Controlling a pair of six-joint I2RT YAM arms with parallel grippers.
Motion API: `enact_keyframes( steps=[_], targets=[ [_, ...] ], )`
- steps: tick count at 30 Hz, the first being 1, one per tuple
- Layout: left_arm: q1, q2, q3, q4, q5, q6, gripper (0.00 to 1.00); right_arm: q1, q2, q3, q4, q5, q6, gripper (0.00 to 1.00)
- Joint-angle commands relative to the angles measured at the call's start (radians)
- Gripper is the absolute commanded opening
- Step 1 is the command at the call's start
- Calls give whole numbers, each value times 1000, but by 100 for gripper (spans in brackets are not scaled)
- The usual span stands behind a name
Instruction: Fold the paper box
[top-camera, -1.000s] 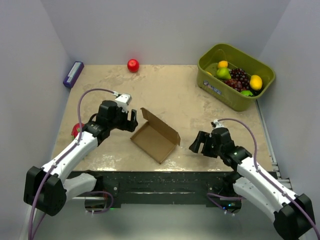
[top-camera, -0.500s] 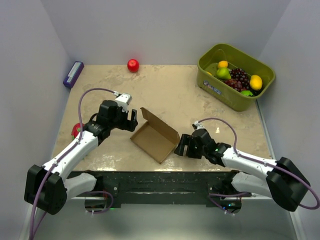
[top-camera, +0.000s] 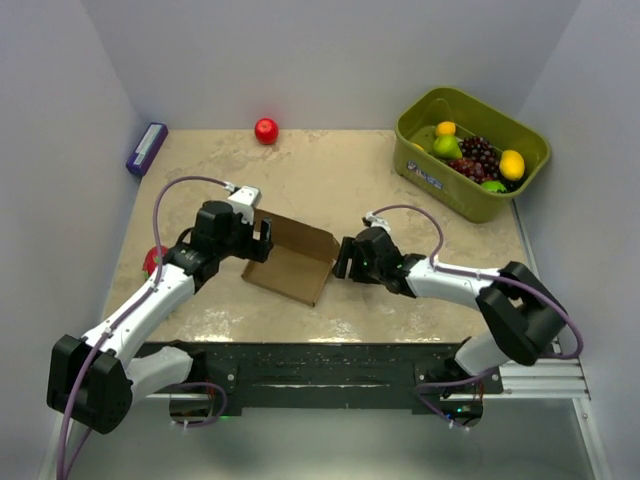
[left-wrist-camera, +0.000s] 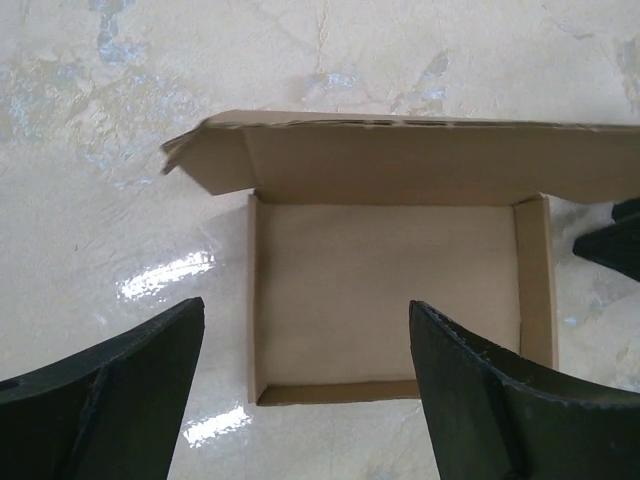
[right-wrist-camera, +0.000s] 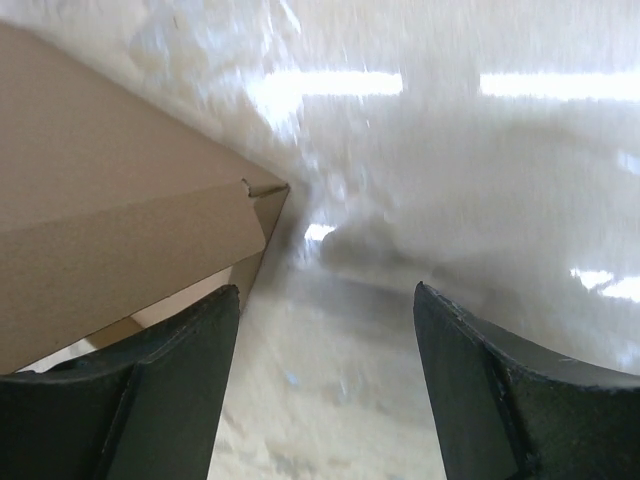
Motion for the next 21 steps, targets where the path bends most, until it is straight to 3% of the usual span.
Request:
enact_keyframes(
  steps=[1,7,10,14,18,21],
  targets=[
    [6,-24,-12,25,-24,19,87,-53,113,151,57,30,-95,74],
    [6,-30,-15,34,-22,21,87,-147,174,248,77,-21,-160,74],
    [6,-23,-16,42,21,33,87,-184,158,271,69,-49,-215,80],
    [4,-47,-18,68,99,47,88,-187,55,250,28,-39,-313,93],
    [4,-171,-50,154,142,56,87,-187,-75,176,37,-75,-370,95],
    [6,-257,-79,182,78,63,87,-187,-192,101,60,-110,-387,95]
  ],
)
